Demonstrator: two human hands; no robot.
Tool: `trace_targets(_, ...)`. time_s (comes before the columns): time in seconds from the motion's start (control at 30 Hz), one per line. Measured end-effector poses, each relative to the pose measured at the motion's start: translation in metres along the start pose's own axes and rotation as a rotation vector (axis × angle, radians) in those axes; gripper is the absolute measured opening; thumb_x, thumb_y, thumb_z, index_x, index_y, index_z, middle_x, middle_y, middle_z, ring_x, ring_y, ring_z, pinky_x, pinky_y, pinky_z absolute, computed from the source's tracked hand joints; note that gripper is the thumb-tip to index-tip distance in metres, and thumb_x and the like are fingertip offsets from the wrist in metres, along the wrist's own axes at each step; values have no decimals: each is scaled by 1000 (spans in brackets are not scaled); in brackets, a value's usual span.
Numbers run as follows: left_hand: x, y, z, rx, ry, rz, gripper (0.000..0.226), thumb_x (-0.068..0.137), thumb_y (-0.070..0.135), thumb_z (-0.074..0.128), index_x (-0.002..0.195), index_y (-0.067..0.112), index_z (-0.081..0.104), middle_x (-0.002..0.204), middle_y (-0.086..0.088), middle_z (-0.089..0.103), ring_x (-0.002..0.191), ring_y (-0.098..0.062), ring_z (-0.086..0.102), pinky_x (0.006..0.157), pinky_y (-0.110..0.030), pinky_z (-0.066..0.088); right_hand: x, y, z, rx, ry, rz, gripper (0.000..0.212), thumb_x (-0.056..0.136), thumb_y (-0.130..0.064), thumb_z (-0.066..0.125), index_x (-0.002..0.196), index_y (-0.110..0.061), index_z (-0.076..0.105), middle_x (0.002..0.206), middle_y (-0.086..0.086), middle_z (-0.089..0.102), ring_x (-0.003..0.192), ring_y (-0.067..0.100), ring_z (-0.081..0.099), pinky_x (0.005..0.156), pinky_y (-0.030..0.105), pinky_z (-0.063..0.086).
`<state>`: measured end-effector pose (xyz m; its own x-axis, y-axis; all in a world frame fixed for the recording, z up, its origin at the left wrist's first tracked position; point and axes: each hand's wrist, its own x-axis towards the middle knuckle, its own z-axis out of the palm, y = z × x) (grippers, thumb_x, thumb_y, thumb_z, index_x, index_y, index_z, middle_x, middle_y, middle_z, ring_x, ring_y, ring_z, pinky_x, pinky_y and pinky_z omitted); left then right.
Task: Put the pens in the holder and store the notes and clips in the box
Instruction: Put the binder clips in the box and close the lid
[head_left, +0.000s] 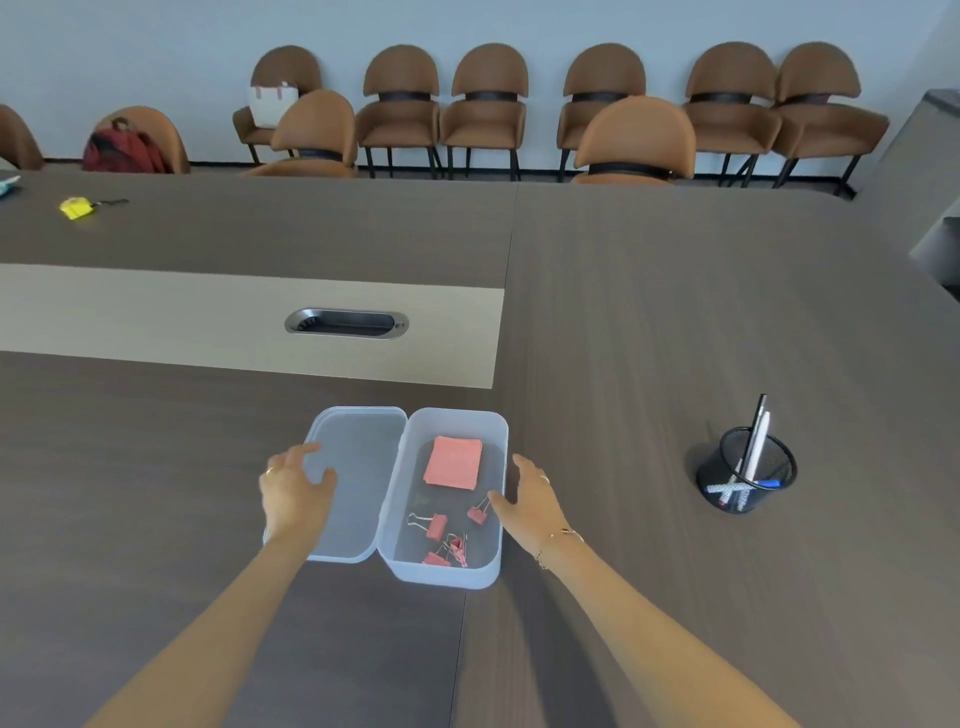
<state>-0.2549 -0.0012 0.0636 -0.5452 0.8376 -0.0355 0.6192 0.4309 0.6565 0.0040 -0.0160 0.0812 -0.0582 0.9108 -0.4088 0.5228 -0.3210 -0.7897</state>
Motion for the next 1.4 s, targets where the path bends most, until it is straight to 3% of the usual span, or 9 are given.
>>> trace_targets(0.17,-3,-28,-3,-162,52,-634,76,80,24,68,144,10,29,149,-22,25,131,-44,33,109,-52,32,10,20,19,25,-65,176,57,96,-21,49,146,-13,24,148,8,42,130,28,49,102,33,46)
trace_targets(0.3,-4,-47,-2,-862,-108,-983,54,87,24,60,134,7,41,130,-14,55,108,-36,58,92,-47,47,18,31,31,68,-63,184,40,96,-17,47,135,-15,43,136,7,55,119,26,57,97,32,51)
trace_targets(0.47,-26,-50,-17,-867,-24,-724,19,88,4,51,105,-2,58,111,-23,65,61,-20,67,80,-36,57,19,36,30,120,-61,192,39,97,-19,45,136,-14,45,136,7,55,119,26,57,95,30,51)
trace_targets(0.7,-90,2,-50,-756,42,-153,37,94,43,46,111,15,61,100,0,70,94,-17,68,89,-35,50,35,53,34,254,-67,254,42,92,-32,45,126,-11,55,132,6,59,119,27,57,97,34,52)
trace_targets(0.83,-102,14,-46,-836,-32,-168,42,100,33,28,96,21,68,96,2,70,105,-24,63,103,-31,38,30,45,25,422,-92,318,26,94,-37,44,94,-18,62,119,10,65,112,28,61,103,43,49)
trace_targets(0.93,-106,21,-38,-794,-142,-148,43,100,31,29,87,27,70,83,17,75,104,-13,63,102,-27,33,20,30,13,494,-125,349,25,94,-41,47,84,-20,57,117,11,64,113,27,59,102,37,48)
trace_targets(1.1,-106,23,-15,-590,-368,13,35,91,46,41,109,34,69,121,14,66,122,-8,52,100,-26,33,22,33,5,602,-178,367,45,91,-49,48,114,-10,55,121,8,58,108,23,54,107,36,41)
trace_targets(1.27,-98,24,6,-394,-491,63,22,93,35,51,108,50,58,136,15,52,134,-10,40,106,-27,32,26,41,-1,649,-168,375,63,89,-53,48,129,-5,52,131,15,56,121,28,54,107,36,41)
trace_targets(1.4,-85,20,23,-24,-562,191,59,80,42,68,132,47,40,157,13,21,147,-12,8,116,-37,24,23,41,3,540,-156,321,51,89,-35,60,123,3,57,132,24,56,126,32,52,100,32,46)
